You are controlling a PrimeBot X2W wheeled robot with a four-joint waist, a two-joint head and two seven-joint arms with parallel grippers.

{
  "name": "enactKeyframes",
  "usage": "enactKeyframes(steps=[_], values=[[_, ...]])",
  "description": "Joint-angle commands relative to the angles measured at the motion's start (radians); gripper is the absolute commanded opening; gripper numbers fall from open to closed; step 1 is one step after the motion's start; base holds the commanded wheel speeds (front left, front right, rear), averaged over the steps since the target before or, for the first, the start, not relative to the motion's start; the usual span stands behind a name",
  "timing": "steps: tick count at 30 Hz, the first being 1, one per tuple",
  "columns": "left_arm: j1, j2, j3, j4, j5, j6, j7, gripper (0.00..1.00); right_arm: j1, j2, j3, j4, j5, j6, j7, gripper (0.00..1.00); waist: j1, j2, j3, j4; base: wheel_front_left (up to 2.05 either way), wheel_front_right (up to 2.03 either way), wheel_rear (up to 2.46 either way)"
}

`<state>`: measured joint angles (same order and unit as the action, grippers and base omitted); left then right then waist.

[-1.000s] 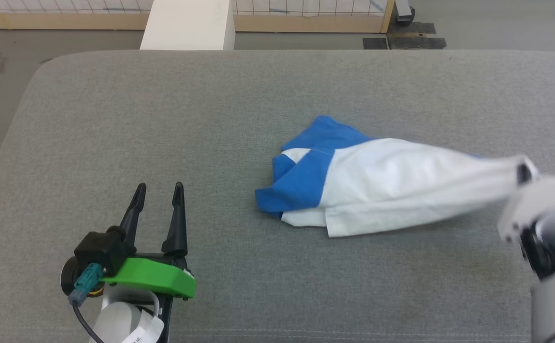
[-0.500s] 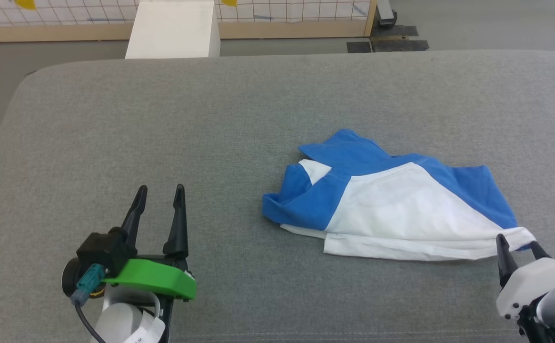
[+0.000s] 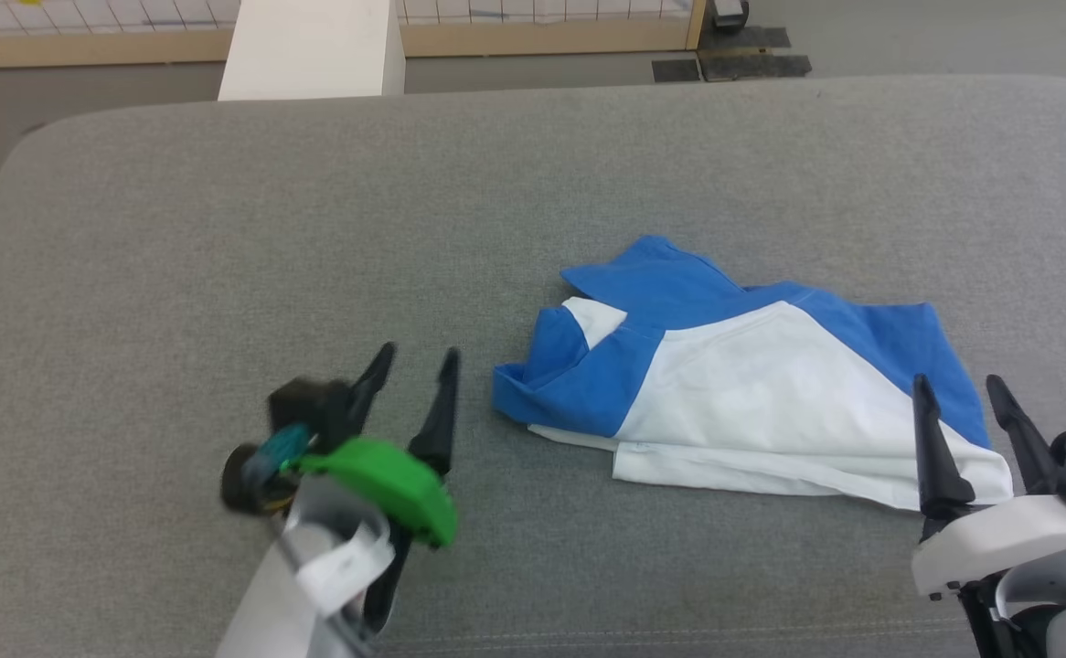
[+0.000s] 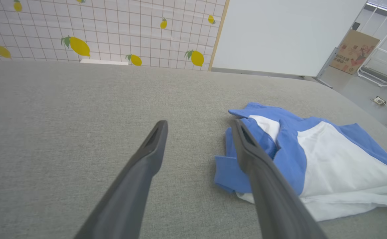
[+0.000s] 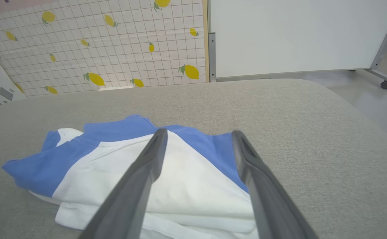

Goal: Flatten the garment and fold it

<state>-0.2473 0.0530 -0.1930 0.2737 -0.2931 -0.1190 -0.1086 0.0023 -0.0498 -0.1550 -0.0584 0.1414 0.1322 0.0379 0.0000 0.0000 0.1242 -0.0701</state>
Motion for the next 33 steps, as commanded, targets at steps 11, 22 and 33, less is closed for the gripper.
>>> enactKeyframes(steps=[11, 22, 33], values=[[-0.334, 0.022, -0.231, 0.284, -0.008, 0.074, 0.469, 1.0, -0.022, 0.0, 0.053, 0.006, 0.018, -0.002, -0.01, 1.0, 0.0, 0.0, 0.046, -0.06, 0.0, 0.0, 0.0], [-0.417, 0.108, -0.331, 0.415, 0.056, 0.045, 0.804, 0.29, -0.032, 0.0, 0.077, 0.035, 0.046, -0.002, -0.027, 1.0, 0.0, 0.0, 0.073, -0.117, 0.0, 0.0, 0.0], [-0.435, 0.086, -0.231, 0.293, 0.028, 0.153, 0.42, 0.0, -0.041, 0.0, 0.068, 0.045, 0.05, -0.002, -0.032, 1.0, 0.0, 0.0, 0.055, -0.084, 0.0, 0.0, 0.0]])
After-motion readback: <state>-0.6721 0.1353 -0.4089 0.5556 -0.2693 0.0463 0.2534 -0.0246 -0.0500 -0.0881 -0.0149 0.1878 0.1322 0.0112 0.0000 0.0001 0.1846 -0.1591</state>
